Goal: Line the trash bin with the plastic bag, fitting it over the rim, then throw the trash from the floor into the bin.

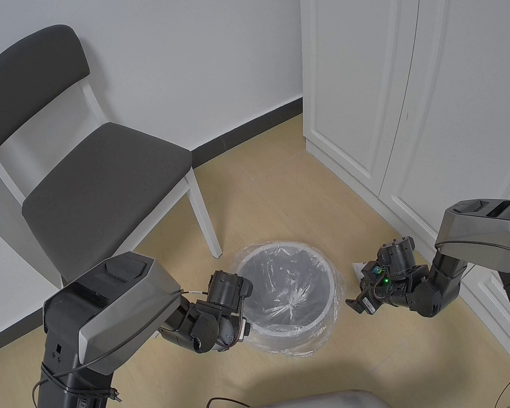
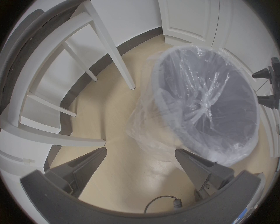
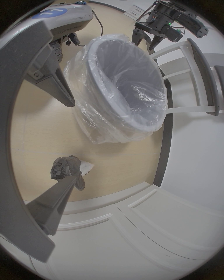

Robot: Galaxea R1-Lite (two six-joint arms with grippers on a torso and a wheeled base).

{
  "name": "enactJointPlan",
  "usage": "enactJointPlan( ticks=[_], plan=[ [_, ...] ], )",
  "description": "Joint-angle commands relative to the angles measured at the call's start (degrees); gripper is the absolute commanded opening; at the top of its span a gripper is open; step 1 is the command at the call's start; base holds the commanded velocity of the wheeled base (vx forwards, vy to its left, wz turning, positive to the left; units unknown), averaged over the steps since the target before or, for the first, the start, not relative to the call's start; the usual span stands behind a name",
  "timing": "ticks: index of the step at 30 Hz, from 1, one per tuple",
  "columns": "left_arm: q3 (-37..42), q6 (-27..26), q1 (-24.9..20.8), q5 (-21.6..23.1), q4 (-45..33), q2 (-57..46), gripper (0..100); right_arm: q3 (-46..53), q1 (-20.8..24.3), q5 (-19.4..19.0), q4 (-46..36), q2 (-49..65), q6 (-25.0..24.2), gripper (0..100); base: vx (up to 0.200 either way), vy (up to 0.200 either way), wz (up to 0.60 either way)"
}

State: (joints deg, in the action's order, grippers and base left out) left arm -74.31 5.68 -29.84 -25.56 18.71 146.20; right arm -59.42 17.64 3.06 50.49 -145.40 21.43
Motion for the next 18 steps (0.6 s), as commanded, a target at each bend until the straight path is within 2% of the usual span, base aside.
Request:
enactJointPlan(
  ticks=[1,7,12,18],
  plan=[
    [-0.3,-0.1,0.9,-0.4,0.3,0.3,100,-1.1,-0.4,0.2,0.0,-1.1,0.0,100,0.000,0.000,0.00],
    [-1.0,-2.3,2.6,-0.7,0.6,0.8,100,-1.9,-0.7,0.5,0.0,-1.7,0.0,100,0.000,0.000,0.00],
    [-0.9,-1.9,2.7,-0.7,0.8,0.7,100,-3.2,-0.8,0.5,0.0,-2.3,-0.3,100,0.000,0.000,0.00],
    [1.3,-0.1,2.1,-0.7,1.5,-1.6,100,-7.2,-0.8,0.5,0.7,-4.2,-3.9,100,0.000,0.000,0.00]
  ],
)
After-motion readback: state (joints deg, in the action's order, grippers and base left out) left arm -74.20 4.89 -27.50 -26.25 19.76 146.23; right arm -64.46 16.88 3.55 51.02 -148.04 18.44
